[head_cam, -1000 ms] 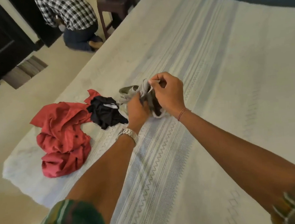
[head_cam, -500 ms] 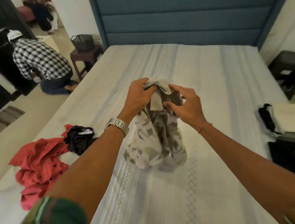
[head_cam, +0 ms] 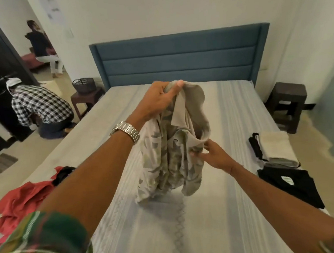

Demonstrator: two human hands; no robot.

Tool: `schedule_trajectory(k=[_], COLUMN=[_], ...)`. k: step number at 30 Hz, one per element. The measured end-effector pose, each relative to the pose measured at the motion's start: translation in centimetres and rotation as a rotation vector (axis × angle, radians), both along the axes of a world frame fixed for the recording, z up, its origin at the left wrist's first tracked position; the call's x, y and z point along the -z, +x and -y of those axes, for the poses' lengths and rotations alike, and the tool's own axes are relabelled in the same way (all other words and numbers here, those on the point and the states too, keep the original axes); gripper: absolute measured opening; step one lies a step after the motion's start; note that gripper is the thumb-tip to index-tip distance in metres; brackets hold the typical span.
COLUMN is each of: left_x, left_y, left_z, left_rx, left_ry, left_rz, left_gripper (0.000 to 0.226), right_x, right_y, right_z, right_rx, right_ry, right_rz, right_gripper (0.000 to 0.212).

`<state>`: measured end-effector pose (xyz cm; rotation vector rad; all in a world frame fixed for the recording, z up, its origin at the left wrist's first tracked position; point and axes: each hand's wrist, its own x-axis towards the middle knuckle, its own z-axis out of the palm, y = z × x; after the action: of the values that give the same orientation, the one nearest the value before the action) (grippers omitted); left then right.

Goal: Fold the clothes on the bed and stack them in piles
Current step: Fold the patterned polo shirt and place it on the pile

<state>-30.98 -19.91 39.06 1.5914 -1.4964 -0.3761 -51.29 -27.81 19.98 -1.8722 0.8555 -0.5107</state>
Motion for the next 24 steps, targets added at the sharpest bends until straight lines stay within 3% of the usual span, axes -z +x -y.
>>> schedule_trajectory(k=[3, 7, 11, 16, 20, 24], left_x=[-2.5, -4.4, -5.5, -5.7, -5.4, -5.5], left_y=[-2.7, -3.7, -3.5, -3.6, -4.6, -4.1], left_z=[0.5, 0.9, 0.6, -0.4, -0.7, -1.3], left_rx=[0.003, -0.106, -0.184, -0.155, -0.097, 0.026], left_ry=[-0.030, -0.118, -0.142, -0.105, -0.022, 0.058], left_rz=[0.044, 0.067, 0.086, 0.048, 0.022, 0.062], left_gripper=[0.052, 0.049, 0.052, 0.050, 0.049, 0.011], right_x=[-2.8, -7.5, -13.0, -18.8, -21.1, -22.1], right_y=[-2.1, -5.0, -8.4, -13.0, -14.7, -15.9], right_z=[0.6, 2.6, 5.2, 9.4, 10.1, 10.3], right_rx=[0.051, 0.079, 0.226, 0.349, 0.363, 0.332], right_ry=[-0.024, -0.156, -0.369, -0.782, -0.953, -0.913], right_rz=[0.155, 0.334, 0.305, 0.086, -0.032, -0.063], right_gripper=[0.043, 0.033, 0.017, 0.041, 0.049, 0.033])
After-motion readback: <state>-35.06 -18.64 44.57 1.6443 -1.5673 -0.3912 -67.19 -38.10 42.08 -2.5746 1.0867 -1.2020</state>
